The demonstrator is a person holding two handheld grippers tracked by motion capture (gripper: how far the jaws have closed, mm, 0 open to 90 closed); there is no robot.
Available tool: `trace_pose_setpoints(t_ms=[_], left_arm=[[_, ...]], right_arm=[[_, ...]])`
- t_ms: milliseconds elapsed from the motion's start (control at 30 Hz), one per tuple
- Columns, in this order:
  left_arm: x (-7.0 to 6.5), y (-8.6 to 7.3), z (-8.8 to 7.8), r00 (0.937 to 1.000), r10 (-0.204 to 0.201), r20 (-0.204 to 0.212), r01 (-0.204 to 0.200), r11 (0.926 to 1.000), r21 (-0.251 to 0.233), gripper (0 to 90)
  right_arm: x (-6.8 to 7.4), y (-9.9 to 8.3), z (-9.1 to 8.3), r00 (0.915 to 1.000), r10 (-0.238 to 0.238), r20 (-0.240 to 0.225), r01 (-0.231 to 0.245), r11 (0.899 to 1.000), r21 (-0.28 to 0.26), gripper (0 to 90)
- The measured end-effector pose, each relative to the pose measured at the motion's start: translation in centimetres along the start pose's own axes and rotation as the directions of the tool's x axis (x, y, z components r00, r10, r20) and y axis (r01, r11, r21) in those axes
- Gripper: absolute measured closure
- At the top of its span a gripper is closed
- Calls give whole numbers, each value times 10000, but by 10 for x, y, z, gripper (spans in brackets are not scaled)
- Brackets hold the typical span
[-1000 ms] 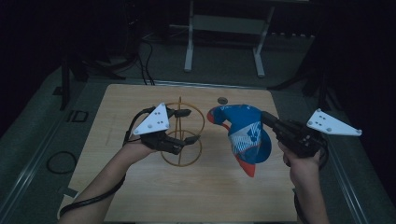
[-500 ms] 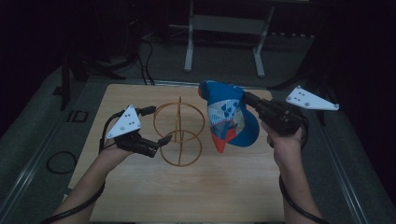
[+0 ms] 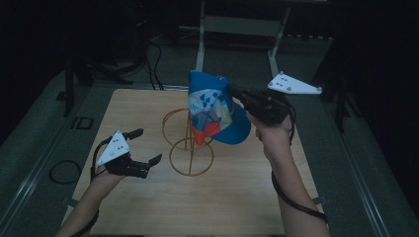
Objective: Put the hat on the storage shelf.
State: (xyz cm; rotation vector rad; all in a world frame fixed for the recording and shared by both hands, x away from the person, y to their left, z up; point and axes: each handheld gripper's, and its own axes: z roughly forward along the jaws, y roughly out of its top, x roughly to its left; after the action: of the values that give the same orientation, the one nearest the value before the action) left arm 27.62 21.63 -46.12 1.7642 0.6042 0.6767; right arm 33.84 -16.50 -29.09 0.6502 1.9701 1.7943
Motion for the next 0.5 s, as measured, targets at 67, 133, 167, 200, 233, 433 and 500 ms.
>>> trace_pose_setpoints(t_ms=[67,133,167,200,233,433,500], left_arm=[[-2,-11,-1,9998,-160,-121,161,9998,89,22],[-3,-21,-3,9992,-280,-292,282,9996,80,22],[-4,-26,-4,9988,-333,-362,337,9994,106,22],[-6,-31,-5,9984,-352,-440,355,9994,57,22],[-7,-35,-6,9981,-406,-456,411,9991,92,22],[-12,-54,-8,9960,-706,-555,707,9975,-6,22],[-12,-58,-9,9947,-795,-653,793,9968,-59,22]], right_arm=[[4,2,10,9999,-6,-137,6,10000,18,900],[8,4,20,9997,20,-243,-17,9999,99,900],[10,5,26,9996,-1,-290,6,9999,148,900],[13,5,32,9994,-19,-338,25,9998,194,900],[15,6,38,9991,-20,-415,32,9996,281,900],[33,2,69,9960,-155,-881,222,9969,754,900],[38,0,78,9951,-274,-951,360,9953,895,900]])
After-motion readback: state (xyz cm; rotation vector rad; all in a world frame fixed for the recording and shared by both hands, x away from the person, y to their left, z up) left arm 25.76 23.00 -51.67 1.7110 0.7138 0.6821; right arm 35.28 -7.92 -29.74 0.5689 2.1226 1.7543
